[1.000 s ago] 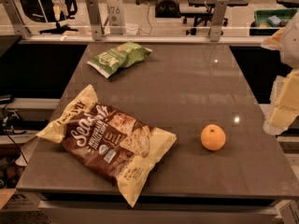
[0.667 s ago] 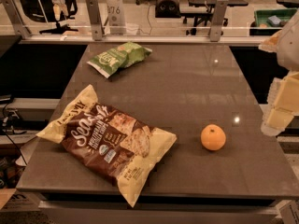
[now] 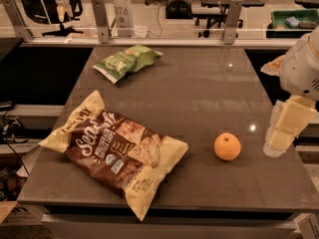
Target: Move orange near green jalapeno chip bag
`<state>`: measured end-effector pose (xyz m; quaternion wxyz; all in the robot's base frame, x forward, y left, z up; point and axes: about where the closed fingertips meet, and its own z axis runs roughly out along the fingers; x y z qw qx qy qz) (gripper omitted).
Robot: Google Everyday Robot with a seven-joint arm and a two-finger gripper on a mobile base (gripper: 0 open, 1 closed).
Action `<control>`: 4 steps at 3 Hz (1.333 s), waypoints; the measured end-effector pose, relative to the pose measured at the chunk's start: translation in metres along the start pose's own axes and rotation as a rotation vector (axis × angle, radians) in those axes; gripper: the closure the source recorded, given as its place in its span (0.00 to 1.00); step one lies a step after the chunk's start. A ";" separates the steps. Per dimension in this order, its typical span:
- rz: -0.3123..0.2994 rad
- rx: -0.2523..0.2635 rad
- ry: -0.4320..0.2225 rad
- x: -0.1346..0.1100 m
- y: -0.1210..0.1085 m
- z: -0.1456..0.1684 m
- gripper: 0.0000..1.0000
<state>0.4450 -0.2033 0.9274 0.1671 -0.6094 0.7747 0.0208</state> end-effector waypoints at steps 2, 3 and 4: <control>-0.041 -0.054 -0.077 -0.006 0.030 0.040 0.00; -0.068 -0.056 -0.085 -0.008 0.038 0.056 0.00; -0.081 -0.055 -0.086 -0.007 0.040 0.069 0.00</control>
Offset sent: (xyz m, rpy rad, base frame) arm -0.0274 0.0349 -0.0676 0.1058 0.0340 0.1090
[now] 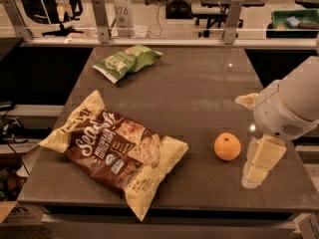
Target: Move orange near green jalapeno chip bag
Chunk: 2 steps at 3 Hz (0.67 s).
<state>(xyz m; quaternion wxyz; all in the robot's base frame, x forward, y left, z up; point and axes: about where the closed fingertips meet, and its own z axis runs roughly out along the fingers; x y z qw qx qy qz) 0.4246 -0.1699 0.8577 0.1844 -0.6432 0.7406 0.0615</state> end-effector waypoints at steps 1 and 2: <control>0.000 -0.007 0.002 0.003 -0.001 0.011 0.00; 0.007 -0.023 0.005 0.004 0.000 0.020 0.09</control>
Offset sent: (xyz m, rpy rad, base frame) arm 0.0069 0.0035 -0.0339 0.0025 0.0525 -0.0036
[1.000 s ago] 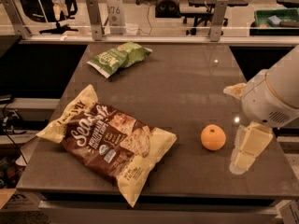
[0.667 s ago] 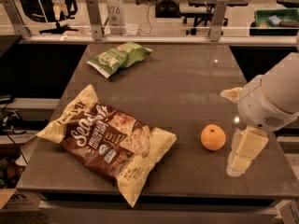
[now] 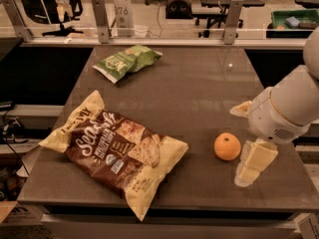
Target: Move orange near green jalapeno chip bag
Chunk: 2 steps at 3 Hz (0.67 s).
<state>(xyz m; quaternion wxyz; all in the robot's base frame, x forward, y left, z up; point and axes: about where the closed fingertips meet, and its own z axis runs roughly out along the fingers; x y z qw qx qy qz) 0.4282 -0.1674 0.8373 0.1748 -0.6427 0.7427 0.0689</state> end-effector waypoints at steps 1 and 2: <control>0.007 -0.016 0.003 -0.001 0.000 0.006 0.27; 0.010 -0.032 -0.008 -0.006 -0.001 0.009 0.51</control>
Offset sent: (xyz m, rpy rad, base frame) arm 0.0064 0.0131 -0.0069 0.0311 0.0490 0.0038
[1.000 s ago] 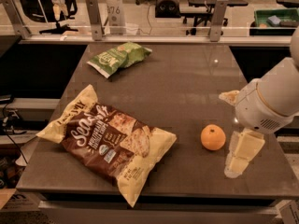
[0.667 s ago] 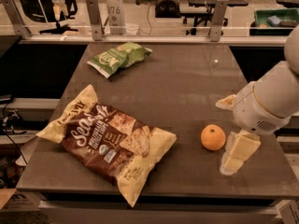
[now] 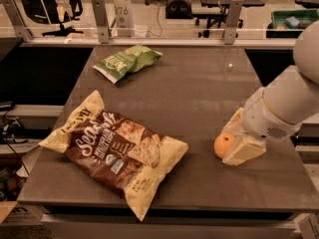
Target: Move orange near green jalapeno chip bag
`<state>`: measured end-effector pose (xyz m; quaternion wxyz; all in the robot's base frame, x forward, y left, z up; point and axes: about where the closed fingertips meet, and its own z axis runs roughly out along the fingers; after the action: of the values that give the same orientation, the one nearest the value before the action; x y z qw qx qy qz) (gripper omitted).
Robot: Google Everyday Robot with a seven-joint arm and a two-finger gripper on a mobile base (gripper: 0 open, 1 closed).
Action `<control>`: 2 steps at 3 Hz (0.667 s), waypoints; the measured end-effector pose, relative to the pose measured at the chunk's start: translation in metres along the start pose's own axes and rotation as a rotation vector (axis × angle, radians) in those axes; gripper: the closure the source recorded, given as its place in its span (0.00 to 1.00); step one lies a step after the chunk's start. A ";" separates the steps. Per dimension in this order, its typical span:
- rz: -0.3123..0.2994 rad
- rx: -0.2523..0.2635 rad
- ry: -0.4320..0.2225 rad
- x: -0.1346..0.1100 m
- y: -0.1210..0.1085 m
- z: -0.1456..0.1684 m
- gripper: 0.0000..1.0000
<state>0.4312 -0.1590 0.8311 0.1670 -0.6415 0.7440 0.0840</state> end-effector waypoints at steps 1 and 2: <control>0.008 -0.018 -0.012 -0.007 -0.005 0.002 0.82; 0.019 -0.021 0.001 -0.011 -0.015 0.002 1.00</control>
Offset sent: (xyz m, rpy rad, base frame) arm 0.0292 0.0096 0.0057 -0.0074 0.0373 -0.0288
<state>0.4474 -0.1503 0.8343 0.1589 -0.6361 0.7493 0.0932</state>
